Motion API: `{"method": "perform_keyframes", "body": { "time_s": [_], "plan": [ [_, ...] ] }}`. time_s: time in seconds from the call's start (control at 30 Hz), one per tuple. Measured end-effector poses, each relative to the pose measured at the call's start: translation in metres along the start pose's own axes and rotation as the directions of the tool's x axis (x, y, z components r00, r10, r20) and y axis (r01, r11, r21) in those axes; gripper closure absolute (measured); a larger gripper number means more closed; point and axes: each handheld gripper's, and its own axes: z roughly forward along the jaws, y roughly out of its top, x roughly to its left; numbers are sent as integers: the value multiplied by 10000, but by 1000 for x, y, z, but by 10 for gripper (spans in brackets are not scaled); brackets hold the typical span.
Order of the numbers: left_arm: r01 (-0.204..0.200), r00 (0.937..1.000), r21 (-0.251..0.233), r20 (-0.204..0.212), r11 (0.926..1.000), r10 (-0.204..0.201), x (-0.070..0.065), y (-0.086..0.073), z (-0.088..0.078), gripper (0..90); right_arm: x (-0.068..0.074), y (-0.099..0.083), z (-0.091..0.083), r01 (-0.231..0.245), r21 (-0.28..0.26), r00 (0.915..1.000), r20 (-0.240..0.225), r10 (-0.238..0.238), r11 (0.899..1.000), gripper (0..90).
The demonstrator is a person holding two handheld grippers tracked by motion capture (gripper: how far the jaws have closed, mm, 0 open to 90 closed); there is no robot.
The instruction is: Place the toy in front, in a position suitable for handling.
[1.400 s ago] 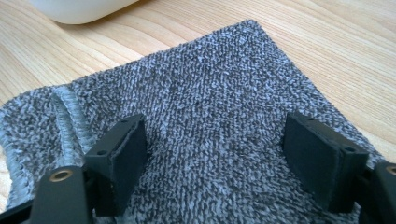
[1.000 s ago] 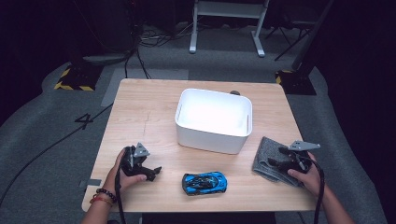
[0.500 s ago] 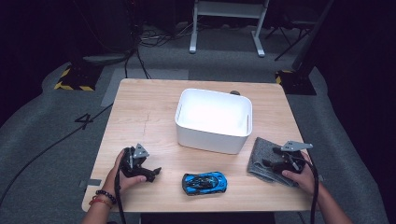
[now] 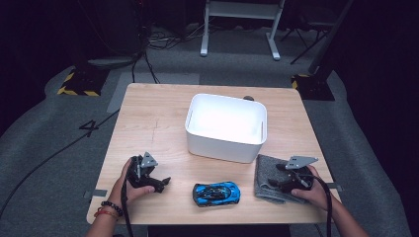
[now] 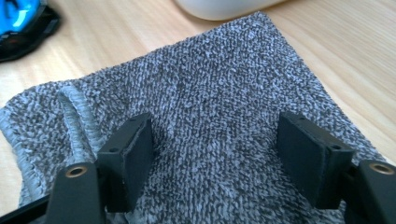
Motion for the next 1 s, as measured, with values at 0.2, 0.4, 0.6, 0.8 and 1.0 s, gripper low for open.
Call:
{"method": "perform_keyframes", "body": {
  "time_s": [0.2,0.4,0.6,0.8,1.0],
  "plan": [
    [-1,10000,-2,-9,10000,1,0,0,0,5,12,6,4,305,45,9992,-259,-304,9995,284],
    [27,10000,-4,-51,10000,-27,-1,0,0,4,16,11,3,376,-3,9985,-410,-375,9993,284],
    [43,10000,-18,-61,10000,-43,-3,0,0,4,9,36,-26,-115,-1267,9997,-228,87,9919,293],
    [8,10000,-37,-48,10000,-8,-4,1,1,4,-4,87,-55,-248,-2476,9952,854,473,9686,348],
    [-21,10000,-12,-10,10000,21,-4,1,1,4,-19,120,-54,-442,-2959,9883,1267,851,9542,335]
  ]
}}
